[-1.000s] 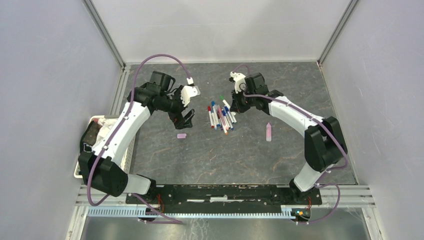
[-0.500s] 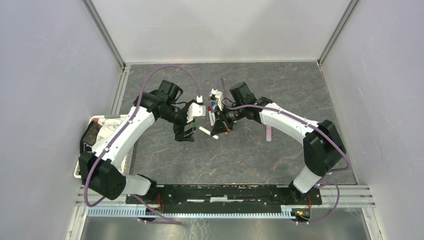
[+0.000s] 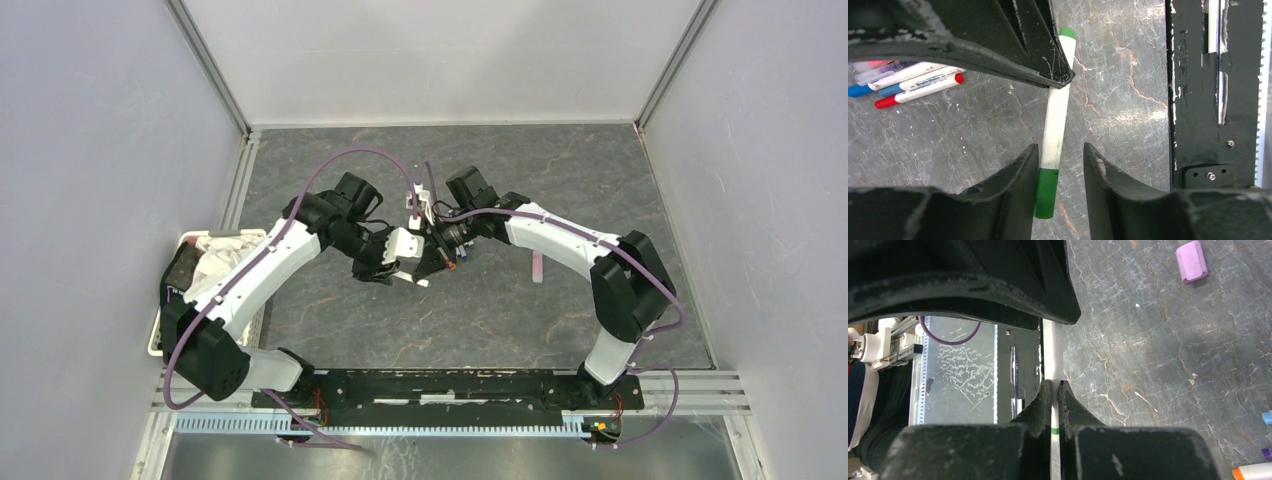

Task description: Open the pen caps

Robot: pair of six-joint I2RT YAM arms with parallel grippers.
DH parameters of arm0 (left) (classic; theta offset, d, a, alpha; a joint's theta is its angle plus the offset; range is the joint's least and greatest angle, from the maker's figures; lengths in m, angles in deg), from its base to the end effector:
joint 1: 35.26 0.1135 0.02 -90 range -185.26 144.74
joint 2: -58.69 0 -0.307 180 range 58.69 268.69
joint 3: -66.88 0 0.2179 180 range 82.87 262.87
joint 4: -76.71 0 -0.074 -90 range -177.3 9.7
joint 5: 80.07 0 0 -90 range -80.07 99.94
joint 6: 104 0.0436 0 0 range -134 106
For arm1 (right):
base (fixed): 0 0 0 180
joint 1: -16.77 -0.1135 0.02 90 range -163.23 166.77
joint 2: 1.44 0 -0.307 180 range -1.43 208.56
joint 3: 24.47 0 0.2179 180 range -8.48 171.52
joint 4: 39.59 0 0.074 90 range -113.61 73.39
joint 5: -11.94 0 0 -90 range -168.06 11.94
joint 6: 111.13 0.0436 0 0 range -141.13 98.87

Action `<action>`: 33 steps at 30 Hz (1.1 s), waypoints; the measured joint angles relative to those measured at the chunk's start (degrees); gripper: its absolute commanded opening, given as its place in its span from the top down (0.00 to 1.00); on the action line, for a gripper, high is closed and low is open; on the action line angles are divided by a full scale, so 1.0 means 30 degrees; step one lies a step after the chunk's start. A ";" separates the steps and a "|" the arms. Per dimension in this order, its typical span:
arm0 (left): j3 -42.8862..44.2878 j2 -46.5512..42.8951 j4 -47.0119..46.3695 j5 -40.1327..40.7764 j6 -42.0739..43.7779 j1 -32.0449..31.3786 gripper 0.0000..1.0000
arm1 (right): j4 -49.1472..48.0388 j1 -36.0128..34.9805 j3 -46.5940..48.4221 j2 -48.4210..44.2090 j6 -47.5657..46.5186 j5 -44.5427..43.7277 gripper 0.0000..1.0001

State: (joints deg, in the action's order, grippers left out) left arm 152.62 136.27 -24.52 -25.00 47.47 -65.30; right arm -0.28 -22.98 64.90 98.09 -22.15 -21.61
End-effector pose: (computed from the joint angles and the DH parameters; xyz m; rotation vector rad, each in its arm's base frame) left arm 0.1659 -0.1248 0.3407 1.9453 1.7011 -0.6621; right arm 0.2451 0.2511 0.3033 -1.2749 2.0727 1.5010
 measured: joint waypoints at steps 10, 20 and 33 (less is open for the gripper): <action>-0.0415 0.0000 0.0444 0.0750 0.0656 -0.0568 0.98 | -0.0044 -0.0022 0.0255 0.0379 0.0226 0.1027 0.66; -0.0357 -0.0095 0.0627 0.0918 0.0627 -0.0619 0.98 | -0.3490 -0.0189 0.0248 0.1435 0.3614 0.1581 0.51; -0.0219 -0.0430 0.0772 0.1392 0.0627 -0.0619 0.98 | -0.4758 -0.0568 0.0248 0.2084 0.5078 0.2295 1.00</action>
State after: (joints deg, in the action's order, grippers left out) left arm 151.97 134.98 -22.20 -20.83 49.35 -67.16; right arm -14.55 -24.69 65.64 104.34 -6.92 -14.73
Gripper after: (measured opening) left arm 0.098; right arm 0.020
